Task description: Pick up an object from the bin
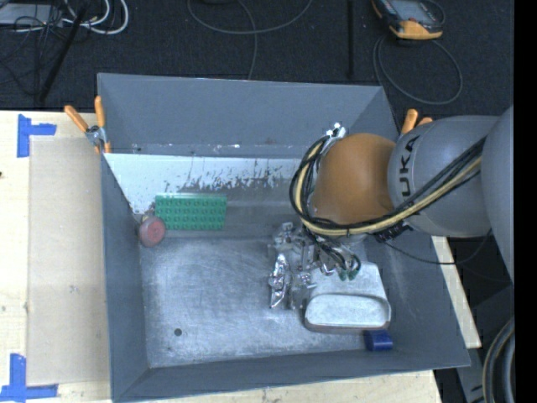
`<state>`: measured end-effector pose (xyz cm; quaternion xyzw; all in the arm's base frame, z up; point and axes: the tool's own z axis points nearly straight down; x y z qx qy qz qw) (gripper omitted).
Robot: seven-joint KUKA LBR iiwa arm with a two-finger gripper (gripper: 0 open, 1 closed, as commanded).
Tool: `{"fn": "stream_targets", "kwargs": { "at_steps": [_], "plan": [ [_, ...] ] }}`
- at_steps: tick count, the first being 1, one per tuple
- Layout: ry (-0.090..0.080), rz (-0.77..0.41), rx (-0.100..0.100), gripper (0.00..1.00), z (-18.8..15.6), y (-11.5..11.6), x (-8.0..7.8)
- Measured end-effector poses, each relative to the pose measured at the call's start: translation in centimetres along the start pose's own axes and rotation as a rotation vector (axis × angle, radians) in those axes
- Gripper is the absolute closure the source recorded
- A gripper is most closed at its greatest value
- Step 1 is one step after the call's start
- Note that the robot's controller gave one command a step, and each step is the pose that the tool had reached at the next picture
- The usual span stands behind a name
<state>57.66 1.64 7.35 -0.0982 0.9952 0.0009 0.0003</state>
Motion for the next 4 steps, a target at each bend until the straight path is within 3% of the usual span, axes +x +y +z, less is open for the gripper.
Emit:
{"fn": "stream_targets", "kwargs": {
  "at_steps": [2,3,4],
  "plan": [
    [0.002,0.014,0.0,0.0,-0.03,0.06,-0.03],
    [-0.007,0.015,0.0,1.0,-0.35,0.06,-0.3],
    [-0.001,0.019,0.0,1.0,-0.83,0.11,-0.36]
  ]
}}
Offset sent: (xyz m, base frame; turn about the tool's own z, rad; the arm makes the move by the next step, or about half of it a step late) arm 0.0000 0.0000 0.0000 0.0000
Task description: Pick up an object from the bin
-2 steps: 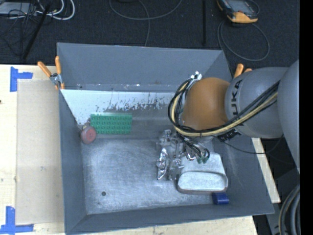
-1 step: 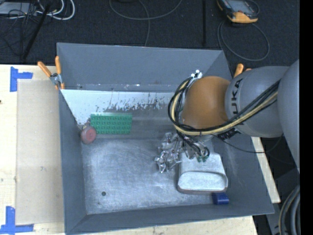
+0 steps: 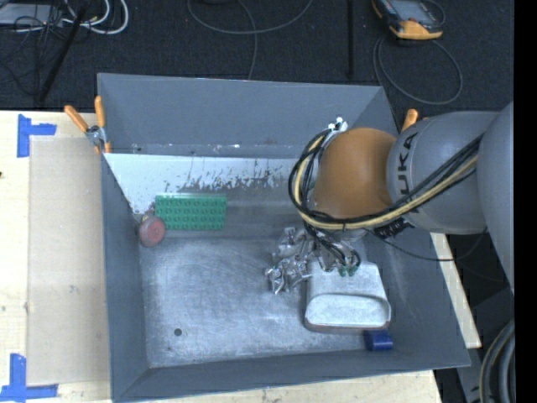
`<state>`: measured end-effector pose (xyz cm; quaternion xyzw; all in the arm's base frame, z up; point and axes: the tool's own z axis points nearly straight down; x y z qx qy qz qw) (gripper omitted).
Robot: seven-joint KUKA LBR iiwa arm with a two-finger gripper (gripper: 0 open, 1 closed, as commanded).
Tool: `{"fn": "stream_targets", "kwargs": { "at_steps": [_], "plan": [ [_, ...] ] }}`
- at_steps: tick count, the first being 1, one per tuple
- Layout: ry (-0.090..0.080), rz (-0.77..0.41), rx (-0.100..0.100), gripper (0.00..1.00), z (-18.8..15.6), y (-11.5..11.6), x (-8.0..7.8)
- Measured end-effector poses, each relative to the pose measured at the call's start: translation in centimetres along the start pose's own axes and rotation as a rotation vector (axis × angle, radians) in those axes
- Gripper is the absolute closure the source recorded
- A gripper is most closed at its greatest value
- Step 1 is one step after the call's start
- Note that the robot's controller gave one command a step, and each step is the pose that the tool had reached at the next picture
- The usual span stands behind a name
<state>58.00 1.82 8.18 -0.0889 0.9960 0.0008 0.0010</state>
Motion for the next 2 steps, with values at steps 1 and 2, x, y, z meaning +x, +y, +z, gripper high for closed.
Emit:
{"fn": "stream_targets", "kwargs": {
  "at_steps": [1,2],
  "plan": [
    [-0.006,0.005,0.002,1.0,-7.8,0.1,-0.2],
    [-0.002,0.011,0.002,1.0,-10.9,0.1,-0.4]
  ]
}}
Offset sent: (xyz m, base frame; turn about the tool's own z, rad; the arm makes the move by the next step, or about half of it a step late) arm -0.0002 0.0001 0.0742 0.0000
